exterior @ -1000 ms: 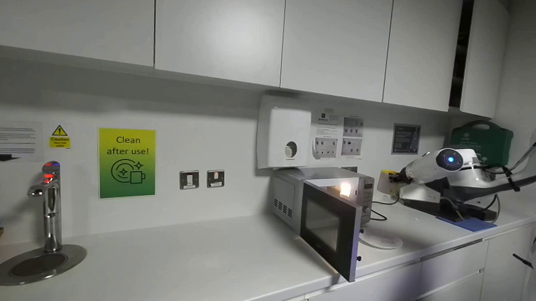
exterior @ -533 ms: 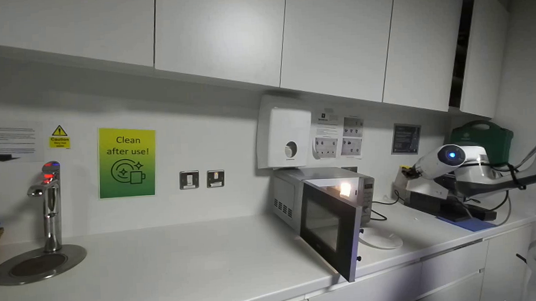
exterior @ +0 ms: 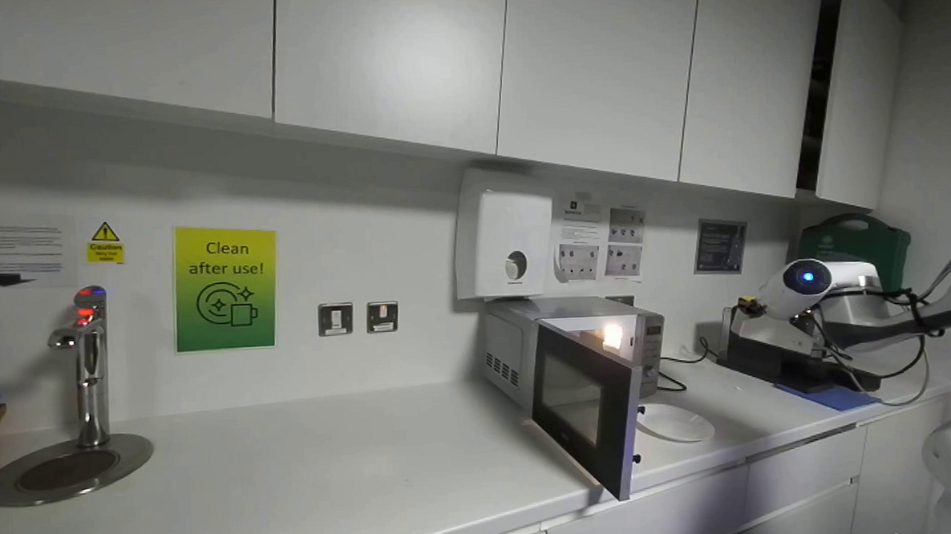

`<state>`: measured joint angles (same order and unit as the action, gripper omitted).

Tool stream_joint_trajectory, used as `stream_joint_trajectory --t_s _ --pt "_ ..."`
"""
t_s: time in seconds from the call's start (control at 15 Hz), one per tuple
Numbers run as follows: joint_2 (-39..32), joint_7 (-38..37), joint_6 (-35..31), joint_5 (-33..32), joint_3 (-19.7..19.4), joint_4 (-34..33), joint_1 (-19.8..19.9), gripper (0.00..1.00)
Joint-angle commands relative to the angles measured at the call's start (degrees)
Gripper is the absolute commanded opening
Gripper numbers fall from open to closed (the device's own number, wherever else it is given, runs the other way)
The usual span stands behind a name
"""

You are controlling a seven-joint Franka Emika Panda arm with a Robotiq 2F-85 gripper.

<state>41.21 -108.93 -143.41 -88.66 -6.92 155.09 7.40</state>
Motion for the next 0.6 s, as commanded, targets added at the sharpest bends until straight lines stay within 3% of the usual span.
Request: stream_joint_trajectory --t_s 0.0,0.53 --pt "-3.13 -4.2 1.93 -5.89 0.19 -1.17 2.6 0.05" --pt "-14.54 -15.65 3.18 -14.62 0.62 -2.29 3.37 0.05"
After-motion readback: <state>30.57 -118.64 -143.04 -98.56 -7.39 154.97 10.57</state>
